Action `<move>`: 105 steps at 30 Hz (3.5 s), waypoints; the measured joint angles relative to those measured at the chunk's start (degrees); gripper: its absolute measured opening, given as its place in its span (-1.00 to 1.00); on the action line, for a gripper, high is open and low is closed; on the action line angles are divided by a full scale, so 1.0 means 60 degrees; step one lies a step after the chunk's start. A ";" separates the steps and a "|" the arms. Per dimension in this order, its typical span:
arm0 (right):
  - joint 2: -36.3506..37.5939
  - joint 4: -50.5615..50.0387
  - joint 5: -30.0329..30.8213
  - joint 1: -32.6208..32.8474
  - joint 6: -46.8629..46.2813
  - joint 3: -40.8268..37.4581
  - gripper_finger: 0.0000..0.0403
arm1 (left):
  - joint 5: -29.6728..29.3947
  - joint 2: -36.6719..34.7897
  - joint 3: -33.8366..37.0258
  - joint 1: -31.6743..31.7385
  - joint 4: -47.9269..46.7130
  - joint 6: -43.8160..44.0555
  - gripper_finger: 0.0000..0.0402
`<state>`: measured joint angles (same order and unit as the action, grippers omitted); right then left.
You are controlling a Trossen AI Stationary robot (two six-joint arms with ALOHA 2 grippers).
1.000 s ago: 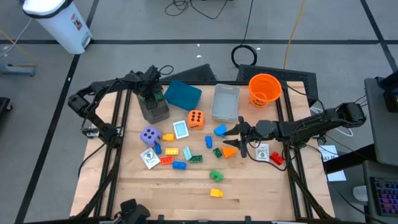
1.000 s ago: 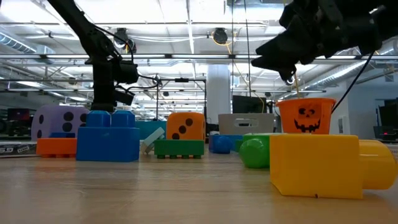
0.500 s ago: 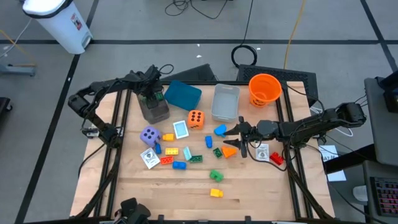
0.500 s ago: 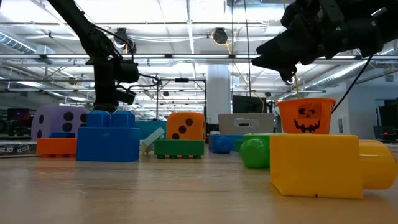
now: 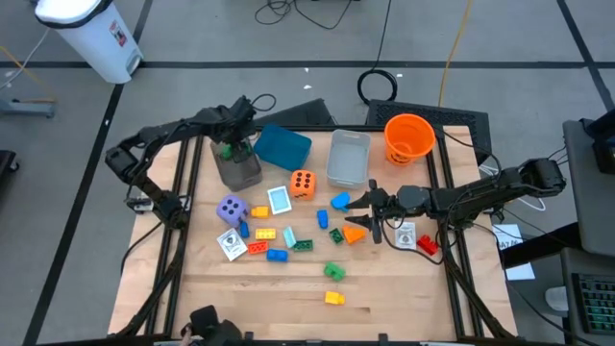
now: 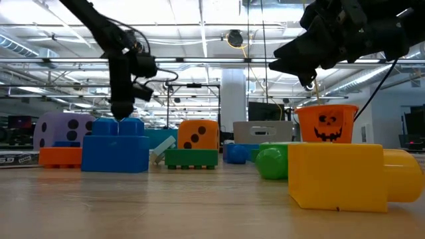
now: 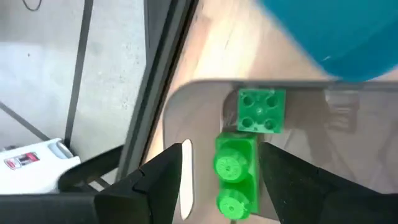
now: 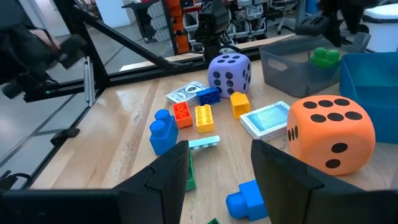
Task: Pick & Place Toys
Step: Put the purple dice into the blue bin
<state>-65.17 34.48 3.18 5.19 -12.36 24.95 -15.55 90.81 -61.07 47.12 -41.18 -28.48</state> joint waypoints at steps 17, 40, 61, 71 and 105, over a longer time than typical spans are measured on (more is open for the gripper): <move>0.0004 0.0444 0.0004 0.0001 0.0408 0.0004 -0.17 | 0.5733 -0.4354 -0.0279 -0.0649 0.1648 0.1310 -0.15; 0.0004 0.0502 -0.0040 0.0012 0.0182 0.0002 -0.17 | 0.3710 -0.8659 0.6974 -0.6250 1.0208 0.5131 -0.24; 0.0004 0.0499 -0.0044 0.0012 0.0182 0.0002 -0.17 | -0.4787 -0.7669 0.6936 -1.2544 0.7126 0.7277 -0.23; 0.0004 0.0500 -0.0044 0.0012 0.0181 0.0002 -0.17 | -0.5088 -0.7514 0.4819 -1.2672 0.2778 0.8166 -0.23; 0.0000 0.0502 -0.0044 0.0012 0.0181 0.0004 -0.17 | -0.3636 -0.6030 0.3699 -1.2672 0.0521 0.9188 -0.23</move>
<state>-65.17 37.50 2.92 5.26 -11.27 24.97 -37.37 54.63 -38.87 -28.91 -38.06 26.64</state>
